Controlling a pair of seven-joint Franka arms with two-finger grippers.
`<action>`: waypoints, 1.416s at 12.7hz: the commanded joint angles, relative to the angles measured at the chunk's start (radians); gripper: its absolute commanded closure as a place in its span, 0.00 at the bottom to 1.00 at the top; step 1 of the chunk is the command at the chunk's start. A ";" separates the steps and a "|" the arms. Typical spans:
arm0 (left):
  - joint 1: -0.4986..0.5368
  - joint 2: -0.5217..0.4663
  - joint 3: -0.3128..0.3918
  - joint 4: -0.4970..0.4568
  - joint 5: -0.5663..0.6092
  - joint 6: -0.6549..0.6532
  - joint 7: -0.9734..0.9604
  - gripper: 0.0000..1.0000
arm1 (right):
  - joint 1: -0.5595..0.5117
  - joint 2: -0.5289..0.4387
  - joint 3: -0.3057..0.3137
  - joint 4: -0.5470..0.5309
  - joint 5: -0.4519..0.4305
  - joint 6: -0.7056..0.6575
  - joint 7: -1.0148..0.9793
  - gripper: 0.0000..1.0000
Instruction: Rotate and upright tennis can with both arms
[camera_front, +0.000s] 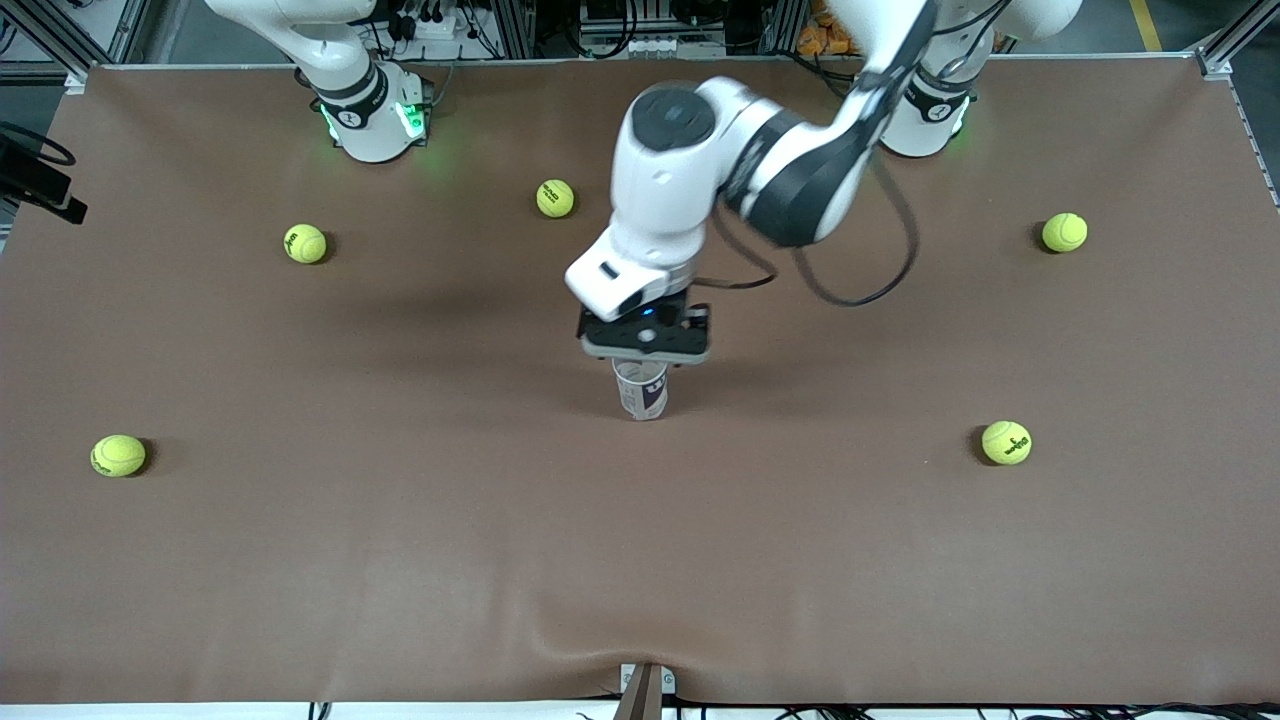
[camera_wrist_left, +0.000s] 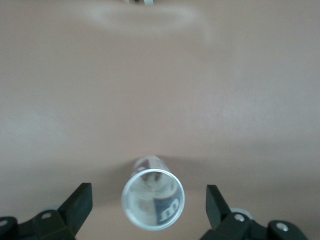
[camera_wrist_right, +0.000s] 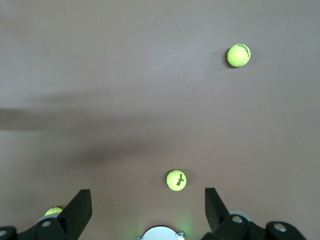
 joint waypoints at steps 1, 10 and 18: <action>0.058 -0.150 0.035 -0.043 0.020 -0.096 0.043 0.00 | 0.005 -0.008 0.000 -0.007 -0.012 0.008 -0.004 0.00; 0.539 -0.382 0.031 -0.060 0.009 -0.531 0.356 0.00 | 0.006 -0.006 0.000 -0.007 -0.008 0.008 -0.004 0.00; 0.748 -0.492 -0.065 -0.211 0.015 -0.569 0.434 0.00 | 0.014 -0.006 0.001 -0.007 -0.006 0.008 -0.004 0.00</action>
